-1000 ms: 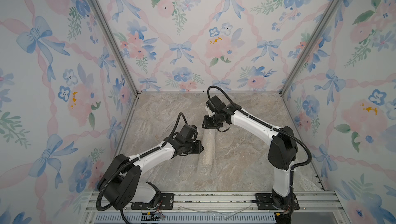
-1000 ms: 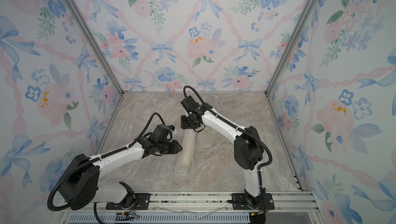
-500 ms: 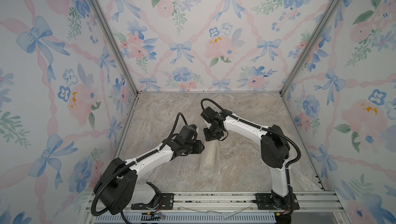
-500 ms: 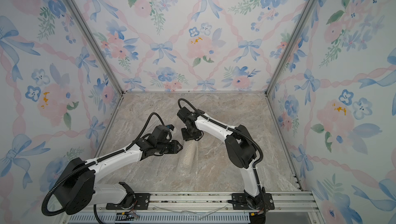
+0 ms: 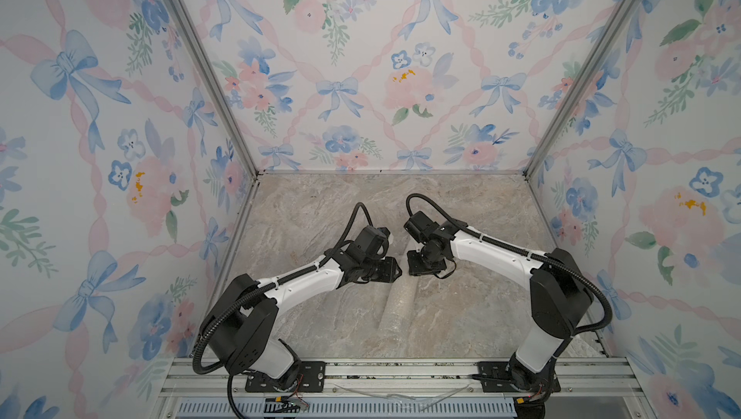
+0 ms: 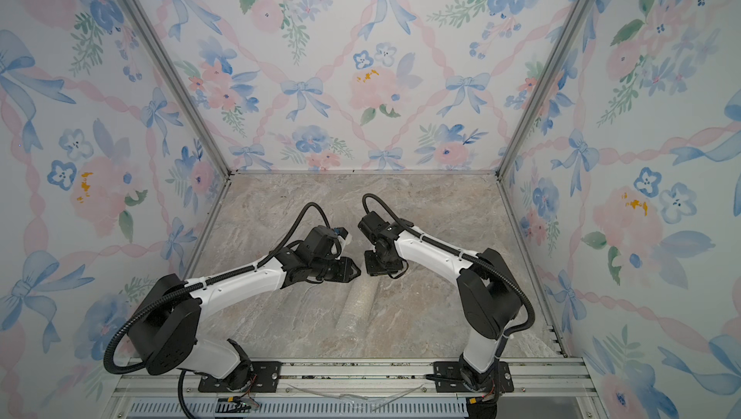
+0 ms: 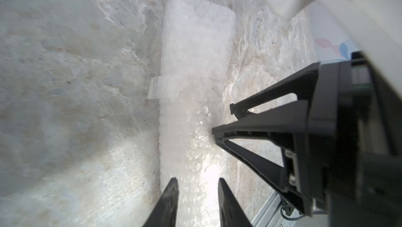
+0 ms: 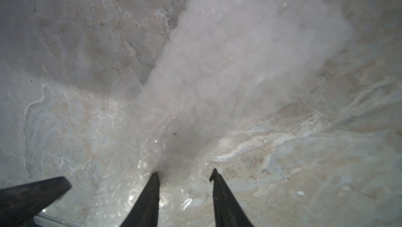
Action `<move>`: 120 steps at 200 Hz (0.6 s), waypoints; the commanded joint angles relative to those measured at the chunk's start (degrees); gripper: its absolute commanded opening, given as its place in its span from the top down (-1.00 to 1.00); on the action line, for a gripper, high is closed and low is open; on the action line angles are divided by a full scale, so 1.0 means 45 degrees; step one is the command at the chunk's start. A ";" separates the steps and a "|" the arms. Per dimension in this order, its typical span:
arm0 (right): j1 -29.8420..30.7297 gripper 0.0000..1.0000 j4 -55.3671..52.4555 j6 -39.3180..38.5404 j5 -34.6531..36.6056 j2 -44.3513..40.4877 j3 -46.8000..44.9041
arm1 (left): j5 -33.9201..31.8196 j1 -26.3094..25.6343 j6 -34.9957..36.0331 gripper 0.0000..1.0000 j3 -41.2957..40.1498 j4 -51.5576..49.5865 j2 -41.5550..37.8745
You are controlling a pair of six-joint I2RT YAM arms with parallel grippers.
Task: Unwrap the vase from the bubble wrap
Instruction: Adjust the bubble wrap at the center of the board.
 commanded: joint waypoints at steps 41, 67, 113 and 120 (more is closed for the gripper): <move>-0.0305 0.24 0.0268 0.0562 -0.0406 -0.0594 -0.1205 | 0.0741 -0.0502 0.0925 0.35 -0.0073 -0.0583 0.1367; -0.0351 0.18 0.0299 0.0562 -0.0253 -0.0804 -0.1259 | 0.0964 -0.0521 0.1263 0.36 0.0108 -0.0594 0.2020; -0.0432 0.06 0.0524 0.0530 0.0212 -0.2484 -0.0613 | 0.0863 -0.0551 0.1559 0.39 0.0438 -0.0813 0.2459; -0.0415 0.11 0.0514 0.0444 0.0092 -0.2366 -0.0345 | 0.0839 -0.0550 0.1570 0.39 0.0427 -0.0818 0.2473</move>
